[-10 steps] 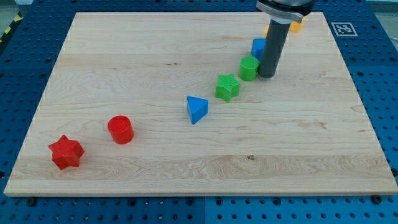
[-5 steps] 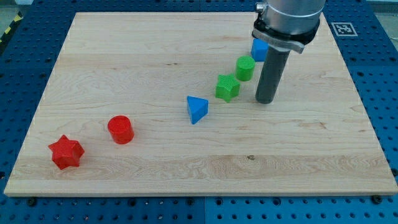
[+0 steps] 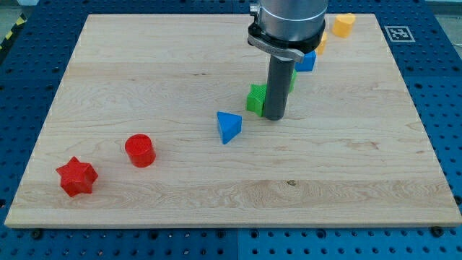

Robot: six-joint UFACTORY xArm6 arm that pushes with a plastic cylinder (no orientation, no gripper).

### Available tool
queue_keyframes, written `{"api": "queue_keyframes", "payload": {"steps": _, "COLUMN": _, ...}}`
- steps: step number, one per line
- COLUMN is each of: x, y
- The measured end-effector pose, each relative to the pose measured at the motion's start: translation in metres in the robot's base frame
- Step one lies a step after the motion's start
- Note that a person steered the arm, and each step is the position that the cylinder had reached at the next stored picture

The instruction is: Slide the green star towards the center

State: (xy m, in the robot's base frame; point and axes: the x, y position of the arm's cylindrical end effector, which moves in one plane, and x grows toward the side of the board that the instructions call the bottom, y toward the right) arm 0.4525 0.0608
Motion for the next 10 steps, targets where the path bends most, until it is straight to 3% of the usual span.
{"api": "queue_keyframes", "payload": {"steps": 2, "x": -0.001, "y": -0.006}}
{"api": "queue_keyframes", "payload": {"steps": 5, "x": 0.010, "y": 0.044}}
{"api": "queue_keyframes", "payload": {"steps": 7, "x": 0.049, "y": 0.009}}
{"api": "queue_keyframes", "payload": {"steps": 10, "x": 0.054, "y": -0.026}}
